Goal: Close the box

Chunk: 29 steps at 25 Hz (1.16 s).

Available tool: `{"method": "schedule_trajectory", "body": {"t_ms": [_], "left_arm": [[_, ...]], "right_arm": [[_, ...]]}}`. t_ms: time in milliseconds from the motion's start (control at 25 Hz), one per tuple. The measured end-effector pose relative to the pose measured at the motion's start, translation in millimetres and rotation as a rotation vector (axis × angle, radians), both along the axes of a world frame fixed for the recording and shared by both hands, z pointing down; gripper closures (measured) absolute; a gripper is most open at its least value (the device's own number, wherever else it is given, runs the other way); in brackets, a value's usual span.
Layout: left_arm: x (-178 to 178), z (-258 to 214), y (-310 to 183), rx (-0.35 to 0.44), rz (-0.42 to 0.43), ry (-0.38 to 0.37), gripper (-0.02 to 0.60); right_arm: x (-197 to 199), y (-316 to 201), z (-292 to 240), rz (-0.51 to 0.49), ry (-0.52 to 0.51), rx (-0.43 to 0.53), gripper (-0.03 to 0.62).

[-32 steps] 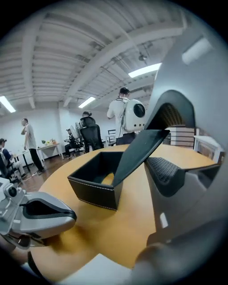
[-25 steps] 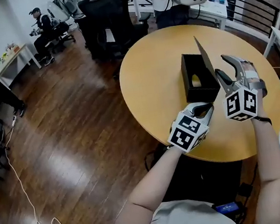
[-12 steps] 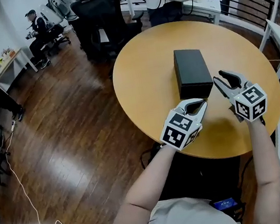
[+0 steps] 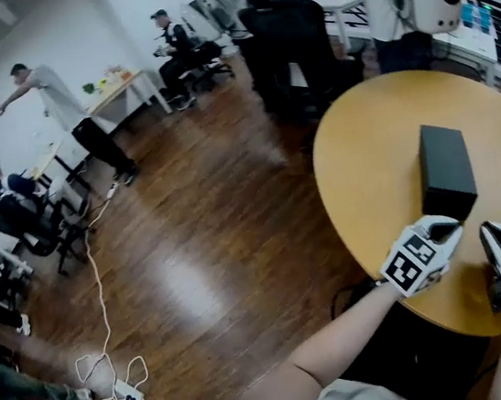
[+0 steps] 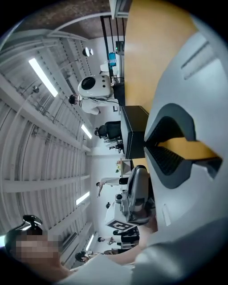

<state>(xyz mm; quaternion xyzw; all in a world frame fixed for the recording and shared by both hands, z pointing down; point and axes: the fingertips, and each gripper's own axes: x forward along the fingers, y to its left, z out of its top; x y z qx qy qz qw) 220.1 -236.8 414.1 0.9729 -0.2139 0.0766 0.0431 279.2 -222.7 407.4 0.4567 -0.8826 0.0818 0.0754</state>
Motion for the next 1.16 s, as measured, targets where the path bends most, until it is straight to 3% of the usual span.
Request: {"method": "schedule_trajectory", "body": {"t_ms": [80, 240, 1160], "left_arm": [[1, -5, 11, -0.014, 0.037, 0.006, 0.581], [-34, -4, -1, 0.016, -0.003, -0.016, 0.581], [-44, -9, 4, 0.019, -0.002, -0.013, 0.581]], "right_arm": [[-3, 4, -5, 0.029, -0.002, 0.013, 0.594], [-37, -14, 1, -0.02, -0.041, 0.056, 0.594], [-45, -11, 0, -0.028, -0.054, 0.063, 0.594]]}}
